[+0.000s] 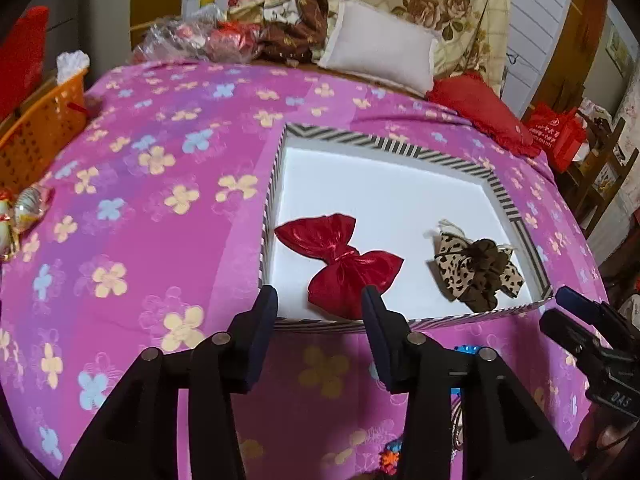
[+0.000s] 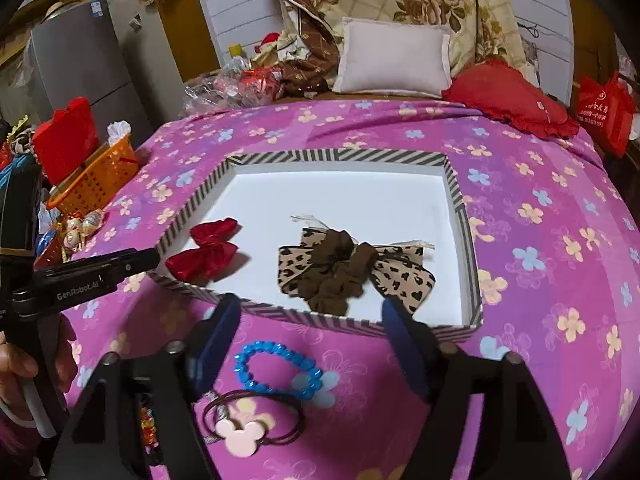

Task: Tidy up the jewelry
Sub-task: 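Open left tool to drop the red bow while right tool releases the leopard bow, then move both tools back from the tray toward the remaining hair accessories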

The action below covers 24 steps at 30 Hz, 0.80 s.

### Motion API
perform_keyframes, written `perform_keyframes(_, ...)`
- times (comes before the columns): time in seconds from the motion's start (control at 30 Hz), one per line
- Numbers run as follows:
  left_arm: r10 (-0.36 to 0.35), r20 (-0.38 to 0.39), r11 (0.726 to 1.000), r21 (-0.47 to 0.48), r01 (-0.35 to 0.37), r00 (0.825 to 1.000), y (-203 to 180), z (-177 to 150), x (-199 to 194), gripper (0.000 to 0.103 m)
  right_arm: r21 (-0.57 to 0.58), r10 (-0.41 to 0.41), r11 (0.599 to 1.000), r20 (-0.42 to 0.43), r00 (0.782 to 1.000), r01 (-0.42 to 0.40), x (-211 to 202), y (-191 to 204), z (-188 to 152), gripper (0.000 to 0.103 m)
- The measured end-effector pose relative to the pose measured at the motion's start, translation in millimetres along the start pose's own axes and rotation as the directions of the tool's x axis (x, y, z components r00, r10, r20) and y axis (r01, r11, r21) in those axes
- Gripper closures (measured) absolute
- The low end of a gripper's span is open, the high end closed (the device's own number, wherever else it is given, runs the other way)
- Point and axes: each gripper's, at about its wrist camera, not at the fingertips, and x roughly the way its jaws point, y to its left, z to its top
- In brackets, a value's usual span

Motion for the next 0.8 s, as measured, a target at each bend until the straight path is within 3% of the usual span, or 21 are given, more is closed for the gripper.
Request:
perform_keyframes(0.17, 0.002, 0.031, 1.000, -0.001, -0.002, 1.000, 2.0, -4.0, -19.0, 0.080, -0.016, 0.009, 1.000, 0.011, 1.000, -0.009, -14.7, 9.8, -10.2, 0.024)
perform_keyframes(0.8, 0.135, 0.091, 0.986, 0.082, -0.143, 0.987, -5.3, -59.0, -68.9, 0.080, -0.013, -0.001, 1.000, 0.031, 1.000, 0.002, -54.2, 23.9, -55.2, 0.021)
